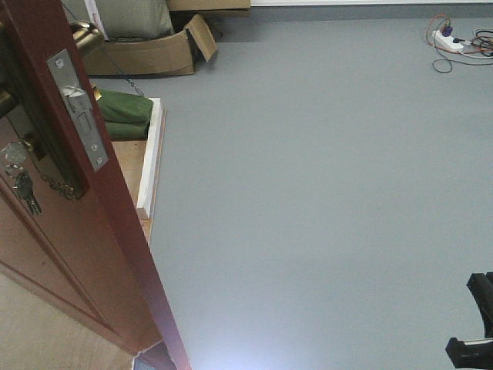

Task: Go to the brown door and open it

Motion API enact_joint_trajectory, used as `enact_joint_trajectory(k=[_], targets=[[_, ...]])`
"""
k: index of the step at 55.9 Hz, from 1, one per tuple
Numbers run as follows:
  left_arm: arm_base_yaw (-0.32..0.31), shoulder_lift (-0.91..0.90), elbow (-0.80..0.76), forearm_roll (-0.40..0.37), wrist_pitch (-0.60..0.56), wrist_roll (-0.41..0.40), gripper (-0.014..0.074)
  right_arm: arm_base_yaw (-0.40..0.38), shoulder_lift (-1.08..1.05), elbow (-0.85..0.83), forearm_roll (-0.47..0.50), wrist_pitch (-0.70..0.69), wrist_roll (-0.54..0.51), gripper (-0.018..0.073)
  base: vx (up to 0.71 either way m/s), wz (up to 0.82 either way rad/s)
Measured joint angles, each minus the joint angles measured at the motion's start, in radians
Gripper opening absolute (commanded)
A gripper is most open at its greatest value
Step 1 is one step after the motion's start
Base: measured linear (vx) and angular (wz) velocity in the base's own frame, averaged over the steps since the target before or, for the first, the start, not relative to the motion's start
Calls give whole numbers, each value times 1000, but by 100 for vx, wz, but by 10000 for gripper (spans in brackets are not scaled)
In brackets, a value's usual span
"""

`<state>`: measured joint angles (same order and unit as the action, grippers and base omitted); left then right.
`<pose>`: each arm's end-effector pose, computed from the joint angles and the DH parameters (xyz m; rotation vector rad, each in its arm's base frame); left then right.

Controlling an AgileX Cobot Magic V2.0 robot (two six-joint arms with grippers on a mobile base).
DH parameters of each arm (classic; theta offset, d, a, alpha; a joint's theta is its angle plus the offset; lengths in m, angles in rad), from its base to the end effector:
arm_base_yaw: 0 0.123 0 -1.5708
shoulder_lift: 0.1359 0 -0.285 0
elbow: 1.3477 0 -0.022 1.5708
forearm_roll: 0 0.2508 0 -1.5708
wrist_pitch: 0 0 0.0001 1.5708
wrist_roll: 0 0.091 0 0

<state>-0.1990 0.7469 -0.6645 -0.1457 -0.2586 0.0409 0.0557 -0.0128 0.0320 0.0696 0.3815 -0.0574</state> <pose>0.1552 -0.0279 0.3897 0.0333 1.3133 -0.2306 0.0522 0.0053 0.1689 -0.0634 1.8828 0.0675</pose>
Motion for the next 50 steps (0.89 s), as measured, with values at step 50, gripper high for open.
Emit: enact_joint_trajectory(k=[50], targets=[[0,0,0,0,1,0,-3,0,0,0,0,0,0,0,14,-8]])
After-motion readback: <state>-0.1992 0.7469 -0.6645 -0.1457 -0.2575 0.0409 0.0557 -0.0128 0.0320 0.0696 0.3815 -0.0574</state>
